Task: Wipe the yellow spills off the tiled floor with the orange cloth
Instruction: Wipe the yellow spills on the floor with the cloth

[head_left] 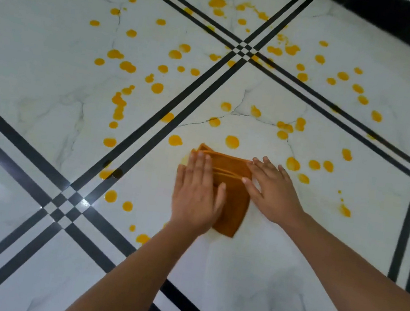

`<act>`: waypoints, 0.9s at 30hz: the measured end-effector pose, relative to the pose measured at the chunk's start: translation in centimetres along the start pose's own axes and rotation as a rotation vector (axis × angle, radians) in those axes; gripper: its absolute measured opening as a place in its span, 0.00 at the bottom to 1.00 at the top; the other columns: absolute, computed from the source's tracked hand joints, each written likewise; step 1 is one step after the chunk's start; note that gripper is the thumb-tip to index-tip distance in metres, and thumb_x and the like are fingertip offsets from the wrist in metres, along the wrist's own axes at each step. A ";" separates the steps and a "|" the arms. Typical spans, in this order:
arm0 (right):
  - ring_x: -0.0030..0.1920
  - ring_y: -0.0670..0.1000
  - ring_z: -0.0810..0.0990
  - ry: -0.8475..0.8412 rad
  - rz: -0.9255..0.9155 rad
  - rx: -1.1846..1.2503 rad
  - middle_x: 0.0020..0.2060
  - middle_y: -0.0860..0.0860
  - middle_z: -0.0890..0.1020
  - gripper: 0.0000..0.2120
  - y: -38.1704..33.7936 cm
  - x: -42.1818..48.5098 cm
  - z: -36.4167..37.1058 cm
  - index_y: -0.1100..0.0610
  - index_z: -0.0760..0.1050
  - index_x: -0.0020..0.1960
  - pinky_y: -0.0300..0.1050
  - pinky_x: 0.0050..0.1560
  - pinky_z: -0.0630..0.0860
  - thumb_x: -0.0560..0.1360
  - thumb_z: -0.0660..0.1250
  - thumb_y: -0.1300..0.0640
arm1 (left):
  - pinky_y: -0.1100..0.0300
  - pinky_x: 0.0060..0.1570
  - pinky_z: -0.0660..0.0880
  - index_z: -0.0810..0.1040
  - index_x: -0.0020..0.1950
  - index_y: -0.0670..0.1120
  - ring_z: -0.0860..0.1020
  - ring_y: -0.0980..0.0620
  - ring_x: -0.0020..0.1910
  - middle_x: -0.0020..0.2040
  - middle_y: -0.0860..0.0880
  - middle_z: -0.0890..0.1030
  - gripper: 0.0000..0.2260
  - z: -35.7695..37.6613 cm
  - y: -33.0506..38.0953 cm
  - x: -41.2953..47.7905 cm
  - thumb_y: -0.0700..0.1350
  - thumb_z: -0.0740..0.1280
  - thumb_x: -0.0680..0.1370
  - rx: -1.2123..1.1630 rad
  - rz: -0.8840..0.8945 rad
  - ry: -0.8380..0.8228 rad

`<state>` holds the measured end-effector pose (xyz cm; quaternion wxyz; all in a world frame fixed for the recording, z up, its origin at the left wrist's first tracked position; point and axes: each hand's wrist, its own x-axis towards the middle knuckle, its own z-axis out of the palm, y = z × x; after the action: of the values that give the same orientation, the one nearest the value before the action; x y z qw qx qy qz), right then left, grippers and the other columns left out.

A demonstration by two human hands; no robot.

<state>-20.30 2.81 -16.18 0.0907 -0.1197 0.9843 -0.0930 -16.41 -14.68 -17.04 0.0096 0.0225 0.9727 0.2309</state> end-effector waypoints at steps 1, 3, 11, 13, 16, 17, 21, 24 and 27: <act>0.74 0.52 0.56 0.009 0.004 -0.004 0.72 0.52 0.65 0.37 0.5 0.1 -0.3 0.53 0.61 0.73 0.51 0.72 0.50 0.71 0.37 0.37 | 0.51 0.71 0.39 0.52 0.76 0.41 0.48 0.44 0.76 0.77 0.42 0.54 0.34 0.9 1.1 0.2 0.60 0.42 0.76 0.027 0.007 -0.025; 0.74 0.53 0.57 0.023 -0.009 -0.019 0.72 0.53 0.66 0.37 1.4 0.2 -0.8 0.53 0.62 0.73 0.52 0.72 0.51 0.71 0.37 0.38 | 0.48 0.71 0.37 0.49 0.77 0.42 0.45 0.44 0.76 0.77 0.43 0.50 0.36 2.9 2.2 0.8 0.62 0.40 0.75 0.071 -0.048 -0.104; 0.74 0.53 0.58 0.014 -0.043 0.052 0.71 0.53 0.67 0.33 1.1 0.3 0.2 0.55 0.62 0.72 0.52 0.72 0.53 0.74 0.41 0.40 | 0.40 0.70 0.37 0.47 0.76 0.58 0.41 0.42 0.75 0.78 0.49 0.47 0.30 3.5 -0.1 3.0 0.65 0.47 0.77 0.140 -0.107 -0.088; 0.73 0.54 0.61 0.042 -0.059 0.072 0.70 0.54 0.68 0.32 0.6 0.4 0.5 0.55 0.64 0.72 0.53 0.71 0.55 0.75 0.42 0.41 | 0.39 0.69 0.36 0.47 0.75 0.62 0.41 0.40 0.75 0.78 0.49 0.48 0.29 3.0 -1.3 0.0 0.67 0.45 0.75 0.183 0.002 -0.118; 0.72 0.55 0.62 0.059 -0.062 0.110 0.69 0.55 0.69 0.30 -0.6 0.4 1.0 0.55 0.65 0.71 0.54 0.71 0.57 0.75 0.44 0.43 | 0.36 0.69 0.38 0.44 0.74 0.65 0.39 0.40 0.75 0.78 0.49 0.46 0.30 1.4 -4.5 -0.1 0.70 0.42 0.73 0.260 0.113 -0.213; 0.72 0.56 0.62 0.051 -0.068 0.119 0.70 0.55 0.69 0.30 -1.2 0.4 1.3 0.55 0.65 0.71 0.54 0.71 0.56 0.75 0.44 0.43 | 0.35 0.69 0.38 0.43 0.73 0.66 0.38 0.40 0.75 0.78 0.49 0.45 0.30 1.0 -5.5 1.3 0.70 0.42 0.72 0.254 0.050 -0.198; 0.73 0.56 0.62 0.033 -0.106 0.115 0.70 0.55 0.69 0.30 -3.3 0.2 1.9 0.56 0.65 0.71 0.54 0.71 0.56 0.75 0.44 0.42 | 0.36 0.65 0.31 0.38 0.73 0.67 0.31 0.38 0.72 0.77 0.49 0.38 0.31 0.0 -5.7 -0.5 0.73 0.41 0.71 0.210 -0.130 -0.183; 0.73 0.55 0.60 0.024 -0.109 0.118 0.71 0.54 0.68 0.31 -4.8 0.4 1.9 0.55 0.64 0.72 0.53 0.71 0.54 0.75 0.43 0.42 | 0.31 0.65 0.32 0.33 0.70 0.69 0.28 0.37 0.70 0.76 0.49 0.33 0.31 -0.9 -7.2 -4.4 0.73 0.42 0.71 0.304 0.058 -0.310; 0.73 0.55 0.60 0.007 -0.142 0.113 0.71 0.54 0.67 0.32 -6.5 0.1 2.5 0.55 0.63 0.72 0.52 0.72 0.53 0.75 0.42 0.41 | 0.32 0.65 0.33 0.36 0.71 0.69 0.30 0.38 0.71 0.77 0.48 0.36 0.31 -2.5 -10.2 -1.2 0.74 0.43 0.71 0.257 -0.126 -0.247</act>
<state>-18.51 -3.86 -17.27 0.0871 -0.1836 0.9668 -0.1551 -15.66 -24.92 -19.39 0.1405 -0.0094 0.9851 0.0990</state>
